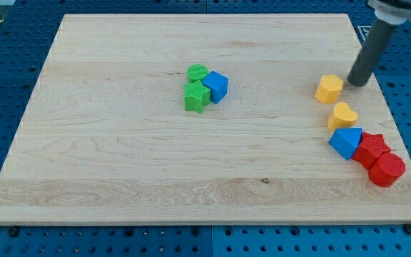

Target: Push the yellow hexagon to the right of the blue cube

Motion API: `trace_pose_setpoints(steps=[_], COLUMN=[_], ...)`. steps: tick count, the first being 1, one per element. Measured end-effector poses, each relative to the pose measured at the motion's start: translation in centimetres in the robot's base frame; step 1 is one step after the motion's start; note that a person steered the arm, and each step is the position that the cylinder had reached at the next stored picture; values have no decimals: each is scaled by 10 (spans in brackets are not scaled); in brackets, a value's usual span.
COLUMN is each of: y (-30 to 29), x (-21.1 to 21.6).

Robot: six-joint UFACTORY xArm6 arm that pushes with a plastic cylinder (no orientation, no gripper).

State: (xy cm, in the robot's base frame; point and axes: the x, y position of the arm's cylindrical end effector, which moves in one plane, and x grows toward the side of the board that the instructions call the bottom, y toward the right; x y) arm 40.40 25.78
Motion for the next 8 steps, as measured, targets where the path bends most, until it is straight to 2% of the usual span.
trace_pose_setpoints(steps=[1, 2, 3, 5, 8], y=[-6, -17, -19, -30, -114], x=[36, 36, 11, 5, 5])
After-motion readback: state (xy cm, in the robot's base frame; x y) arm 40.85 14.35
